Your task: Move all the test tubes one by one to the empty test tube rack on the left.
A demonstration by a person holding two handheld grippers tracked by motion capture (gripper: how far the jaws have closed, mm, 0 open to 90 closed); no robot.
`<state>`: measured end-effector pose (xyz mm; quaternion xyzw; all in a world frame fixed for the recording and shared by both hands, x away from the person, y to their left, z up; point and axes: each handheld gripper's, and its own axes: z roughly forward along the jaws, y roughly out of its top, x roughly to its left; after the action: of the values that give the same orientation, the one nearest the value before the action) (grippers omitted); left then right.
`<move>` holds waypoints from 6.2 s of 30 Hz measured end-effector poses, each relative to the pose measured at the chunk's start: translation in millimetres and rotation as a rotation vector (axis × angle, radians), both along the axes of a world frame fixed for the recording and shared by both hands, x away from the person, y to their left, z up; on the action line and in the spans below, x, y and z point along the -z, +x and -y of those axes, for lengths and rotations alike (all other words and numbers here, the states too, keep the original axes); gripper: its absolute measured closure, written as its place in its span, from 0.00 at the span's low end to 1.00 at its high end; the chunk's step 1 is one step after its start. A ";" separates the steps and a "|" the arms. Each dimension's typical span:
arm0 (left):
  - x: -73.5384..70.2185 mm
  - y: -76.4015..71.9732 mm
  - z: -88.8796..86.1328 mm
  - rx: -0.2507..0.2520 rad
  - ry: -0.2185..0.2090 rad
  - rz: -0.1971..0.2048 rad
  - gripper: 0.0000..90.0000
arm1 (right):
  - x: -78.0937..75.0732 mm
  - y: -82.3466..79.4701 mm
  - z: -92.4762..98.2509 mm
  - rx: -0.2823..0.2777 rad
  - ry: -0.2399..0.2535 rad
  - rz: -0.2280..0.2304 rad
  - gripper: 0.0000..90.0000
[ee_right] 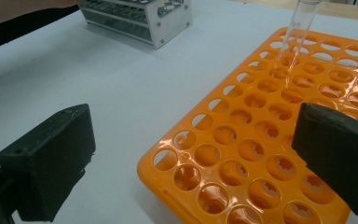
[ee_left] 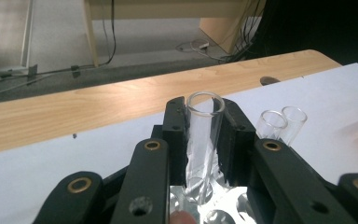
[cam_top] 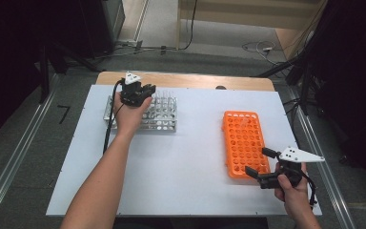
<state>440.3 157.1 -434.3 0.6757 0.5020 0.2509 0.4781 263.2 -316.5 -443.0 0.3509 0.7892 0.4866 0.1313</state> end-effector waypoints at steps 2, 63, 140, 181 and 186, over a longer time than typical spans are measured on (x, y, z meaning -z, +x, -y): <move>1.2 0.0 0.7 0.009 0.014 -0.014 0.80 | 0.2 0.3 0.3 0.000 -0.002 0.001 0.00; 2.6 -200.8 29.7 0.348 -0.150 0.066 0.00 | 7.6 86.0 -20.1 0.186 -0.076 -0.066 0.43; -9.0 -212.0 77.6 0.516 -0.138 0.096 0.20 | -14.0 0.0 -133.0 -0.246 -0.077 -0.007 0.82; -7.3 -210.7 87.9 0.539 -0.098 0.133 0.84 | -16.6 -13.2 -143.2 -0.321 -0.061 0.004 0.48; -7.4 -204.8 75.4 0.503 -0.104 0.129 0.84 | -16.9 -11.0 -128.8 -0.311 -0.064 0.001 0.15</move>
<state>235.6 81.7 -426.9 0.7362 0.2991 0.1405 0.5906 252.2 -187.7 -426.1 0.2197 0.8490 0.4760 0.0660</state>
